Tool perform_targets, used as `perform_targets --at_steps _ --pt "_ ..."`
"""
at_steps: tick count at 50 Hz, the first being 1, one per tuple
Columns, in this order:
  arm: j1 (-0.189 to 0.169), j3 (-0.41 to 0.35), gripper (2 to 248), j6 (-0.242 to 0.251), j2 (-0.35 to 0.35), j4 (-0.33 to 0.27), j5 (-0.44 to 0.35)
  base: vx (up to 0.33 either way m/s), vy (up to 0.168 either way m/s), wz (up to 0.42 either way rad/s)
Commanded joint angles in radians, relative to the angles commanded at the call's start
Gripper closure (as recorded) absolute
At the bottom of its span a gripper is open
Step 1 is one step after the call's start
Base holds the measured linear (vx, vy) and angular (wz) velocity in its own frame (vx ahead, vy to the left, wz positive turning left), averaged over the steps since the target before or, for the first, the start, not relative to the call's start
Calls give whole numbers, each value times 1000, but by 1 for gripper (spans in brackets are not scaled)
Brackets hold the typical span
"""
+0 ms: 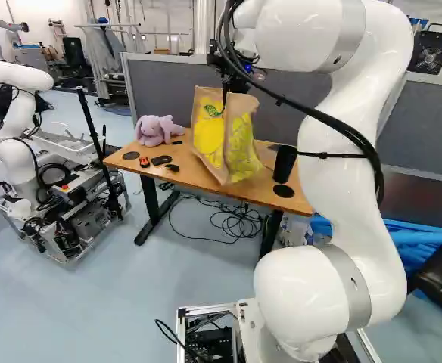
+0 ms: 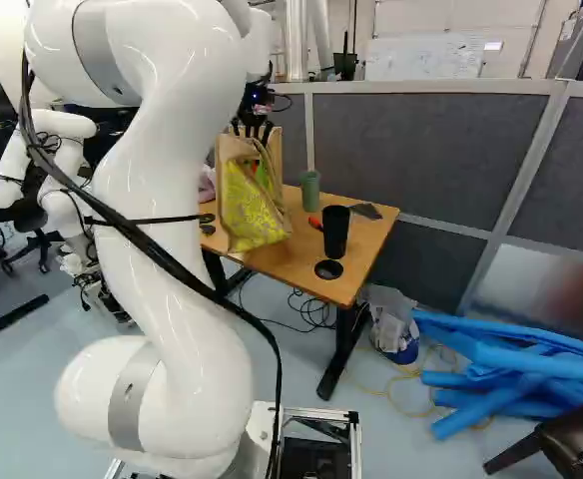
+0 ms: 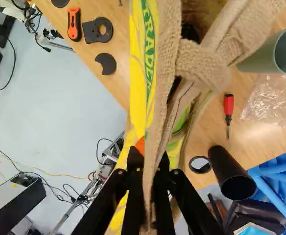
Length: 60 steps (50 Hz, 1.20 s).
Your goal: Pick up the bag on the ground and place it on the table
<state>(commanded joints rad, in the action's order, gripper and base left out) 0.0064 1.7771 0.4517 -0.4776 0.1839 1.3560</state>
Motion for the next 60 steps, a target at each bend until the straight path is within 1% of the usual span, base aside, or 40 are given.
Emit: perform_targets --at_steps 19,29,39,50,60 --pt "0 -5 222 0 -46 -13 -14 0 0 0" --pt "0 5 222 0 -78 -20 -20 0 0 0" --pt "0 27 222 0 -118 -20 -20 0 0 0" --pt "4 72 222 0 -170 -20 -20 0 0 0" --pt "5 93 222 0 -187 -20 -20 0 0 0"
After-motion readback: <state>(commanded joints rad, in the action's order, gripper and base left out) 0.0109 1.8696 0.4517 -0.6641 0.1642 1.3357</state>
